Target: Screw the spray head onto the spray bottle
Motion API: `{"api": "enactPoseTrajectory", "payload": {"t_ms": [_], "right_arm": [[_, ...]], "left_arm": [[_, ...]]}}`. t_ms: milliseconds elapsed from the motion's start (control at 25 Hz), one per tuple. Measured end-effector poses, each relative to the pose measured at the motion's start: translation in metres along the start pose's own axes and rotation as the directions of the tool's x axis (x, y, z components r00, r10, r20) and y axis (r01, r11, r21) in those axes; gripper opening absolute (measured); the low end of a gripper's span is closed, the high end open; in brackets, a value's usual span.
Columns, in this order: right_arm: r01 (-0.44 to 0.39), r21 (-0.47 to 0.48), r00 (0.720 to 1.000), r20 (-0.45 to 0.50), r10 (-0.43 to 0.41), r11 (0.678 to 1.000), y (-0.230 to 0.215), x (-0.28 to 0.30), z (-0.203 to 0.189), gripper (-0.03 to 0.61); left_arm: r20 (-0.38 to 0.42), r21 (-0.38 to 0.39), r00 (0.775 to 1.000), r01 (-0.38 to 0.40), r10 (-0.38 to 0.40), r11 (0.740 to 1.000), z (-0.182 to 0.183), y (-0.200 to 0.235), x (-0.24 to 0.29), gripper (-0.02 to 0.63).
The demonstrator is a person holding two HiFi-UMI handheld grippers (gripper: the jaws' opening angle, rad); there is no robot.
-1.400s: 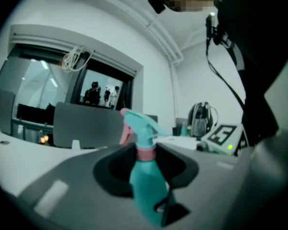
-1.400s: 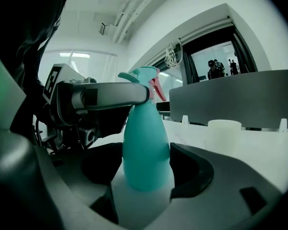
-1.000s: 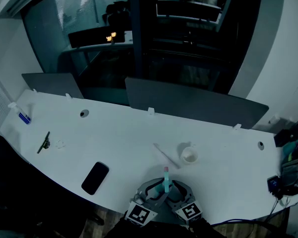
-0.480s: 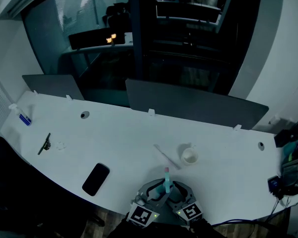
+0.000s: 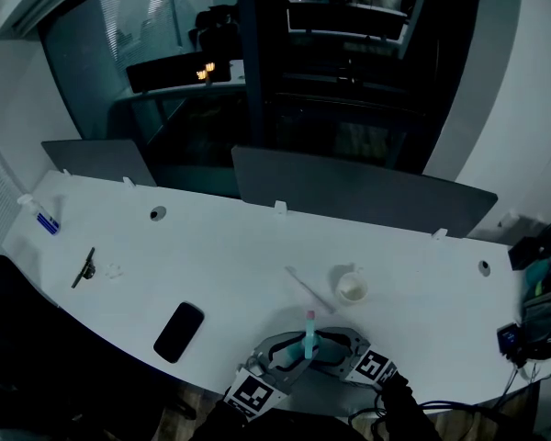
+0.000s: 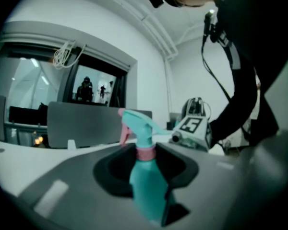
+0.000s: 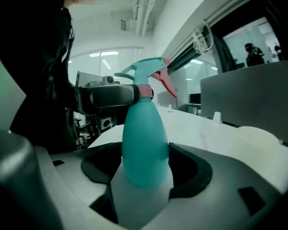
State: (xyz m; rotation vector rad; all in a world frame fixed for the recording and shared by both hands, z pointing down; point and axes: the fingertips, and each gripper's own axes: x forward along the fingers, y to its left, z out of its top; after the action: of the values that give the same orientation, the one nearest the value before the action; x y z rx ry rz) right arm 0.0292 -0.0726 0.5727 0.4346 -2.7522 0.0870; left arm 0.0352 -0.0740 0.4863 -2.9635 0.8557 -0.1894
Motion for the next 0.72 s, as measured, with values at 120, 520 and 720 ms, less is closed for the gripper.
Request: {"api": "enactPoseTrajectory", "payload": {"t_ms": [120,520,720], "right_arm": [[-0.098,-0.038,0.993,-0.067,0.095,0.994,0.001,0.0,-0.002,0.299],[0.472,0.154,0.881,-0.043,-0.471,0.868,0.003,-0.008,0.001,0.298],[0.332,0.168,0.941,0.013,-0.339,0.928,0.0,-0.008,0.006,0.259]], "left_arm": [[0.002,-0.002,1.0,-0.001,0.001,1.0,0.003,0.0,0.0,0.133],[0.03,-0.028,0.972,-0.233,0.234,0.972,0.01,0.013,0.003,0.133],[0.042,-0.049,0.975,-0.214,0.216,0.976,0.009,0.014,0.001,0.133]]}}
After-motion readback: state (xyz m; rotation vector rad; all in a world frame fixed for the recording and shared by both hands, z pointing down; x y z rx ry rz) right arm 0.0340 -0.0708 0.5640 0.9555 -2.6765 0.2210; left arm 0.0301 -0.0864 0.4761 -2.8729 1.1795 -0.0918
